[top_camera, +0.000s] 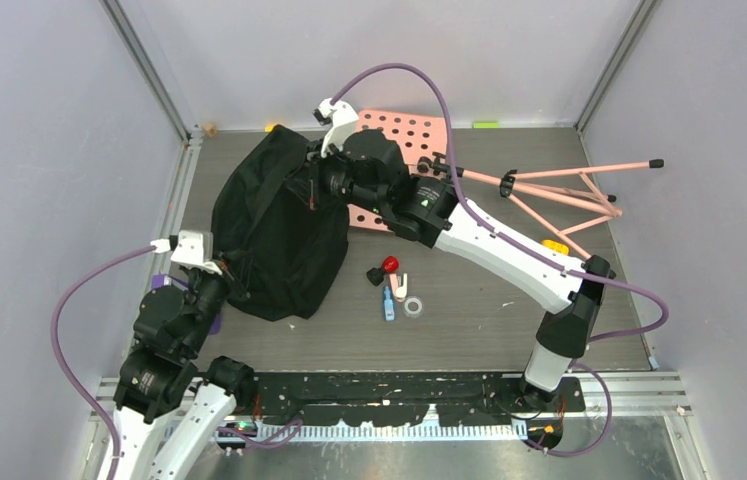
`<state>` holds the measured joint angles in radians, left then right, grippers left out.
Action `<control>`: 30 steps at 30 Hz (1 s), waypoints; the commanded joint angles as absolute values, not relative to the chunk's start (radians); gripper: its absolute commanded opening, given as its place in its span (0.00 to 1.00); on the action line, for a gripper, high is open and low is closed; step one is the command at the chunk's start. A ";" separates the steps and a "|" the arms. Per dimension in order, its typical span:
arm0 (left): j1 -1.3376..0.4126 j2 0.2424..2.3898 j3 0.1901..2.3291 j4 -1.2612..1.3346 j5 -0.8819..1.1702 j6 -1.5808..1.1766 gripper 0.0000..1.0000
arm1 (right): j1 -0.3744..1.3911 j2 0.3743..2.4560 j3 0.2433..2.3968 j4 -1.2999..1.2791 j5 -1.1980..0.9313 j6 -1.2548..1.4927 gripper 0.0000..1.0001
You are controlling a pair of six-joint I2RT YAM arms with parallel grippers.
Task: Pack the student bag
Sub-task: Zip the student bag at the center of the board.
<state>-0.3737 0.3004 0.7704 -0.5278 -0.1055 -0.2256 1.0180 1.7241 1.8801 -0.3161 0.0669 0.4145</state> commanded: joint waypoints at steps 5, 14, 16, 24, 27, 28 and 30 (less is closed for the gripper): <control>-0.371 0.265 0.847 -0.645 -0.203 -0.201 0.00 | 0.956 1.706 1.918 -0.207 0.131 0.420 0.00; -0.371 0.343 0.945 -0.649 -0.138 -0.136 0.00 | 0.920 1.705 1.887 -0.207 0.121 0.434 0.00; -0.371 0.404 1.005 -0.640 -0.086 -0.103 0.08 | 0.918 1.705 1.884 -0.207 0.113 0.434 0.00; -0.371 0.629 1.189 -0.479 0.086 0.051 0.60 | 0.916 1.697 1.864 -0.206 0.089 0.437 0.00; -0.371 0.735 1.268 -0.448 0.161 0.087 0.62 | 0.914 1.695 1.859 -0.206 0.082 0.439 0.00; -0.371 0.767 1.294 -0.439 0.192 0.097 0.63 | 0.914 1.695 1.857 -0.206 0.080 0.439 0.00; -0.371 0.830 1.320 -0.421 0.234 0.121 0.64 | 0.912 1.693 1.856 -0.206 0.074 0.439 0.00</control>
